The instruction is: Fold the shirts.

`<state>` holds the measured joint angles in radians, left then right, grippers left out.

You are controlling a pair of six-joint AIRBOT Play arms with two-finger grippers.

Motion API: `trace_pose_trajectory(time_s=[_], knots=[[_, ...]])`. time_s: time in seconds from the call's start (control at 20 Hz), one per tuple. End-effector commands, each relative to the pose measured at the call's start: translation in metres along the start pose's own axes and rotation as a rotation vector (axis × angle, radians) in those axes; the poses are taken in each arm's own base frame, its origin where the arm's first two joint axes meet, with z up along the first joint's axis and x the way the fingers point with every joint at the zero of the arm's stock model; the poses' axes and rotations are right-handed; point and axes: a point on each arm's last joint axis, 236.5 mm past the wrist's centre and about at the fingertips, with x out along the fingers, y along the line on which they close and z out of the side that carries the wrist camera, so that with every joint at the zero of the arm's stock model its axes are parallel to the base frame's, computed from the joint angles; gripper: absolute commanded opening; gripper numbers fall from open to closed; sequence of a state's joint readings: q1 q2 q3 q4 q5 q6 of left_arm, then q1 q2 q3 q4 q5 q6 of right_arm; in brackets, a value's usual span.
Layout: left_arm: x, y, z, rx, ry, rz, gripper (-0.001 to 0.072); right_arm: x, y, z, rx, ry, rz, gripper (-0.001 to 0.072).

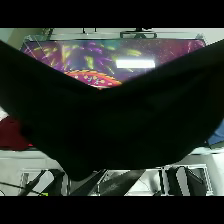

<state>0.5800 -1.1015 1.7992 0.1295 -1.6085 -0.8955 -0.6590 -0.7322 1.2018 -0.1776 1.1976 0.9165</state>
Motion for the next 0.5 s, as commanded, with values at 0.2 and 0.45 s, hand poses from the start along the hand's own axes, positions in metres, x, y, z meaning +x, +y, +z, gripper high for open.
trace_pose_trajectory(time_s=[0.2,0.45], knots=[[0.129,0.171,-0.198,-0.415,0.448,0.012,0.0031,0.083,-0.182,-0.215,0.344,0.366,-0.22,0.0017],[0.156,0.26,-0.309,-0.65,0.483,0.071,0.0031,0.126,-0.261,-0.312,0.584,0.394,-0.235,0.0016]])
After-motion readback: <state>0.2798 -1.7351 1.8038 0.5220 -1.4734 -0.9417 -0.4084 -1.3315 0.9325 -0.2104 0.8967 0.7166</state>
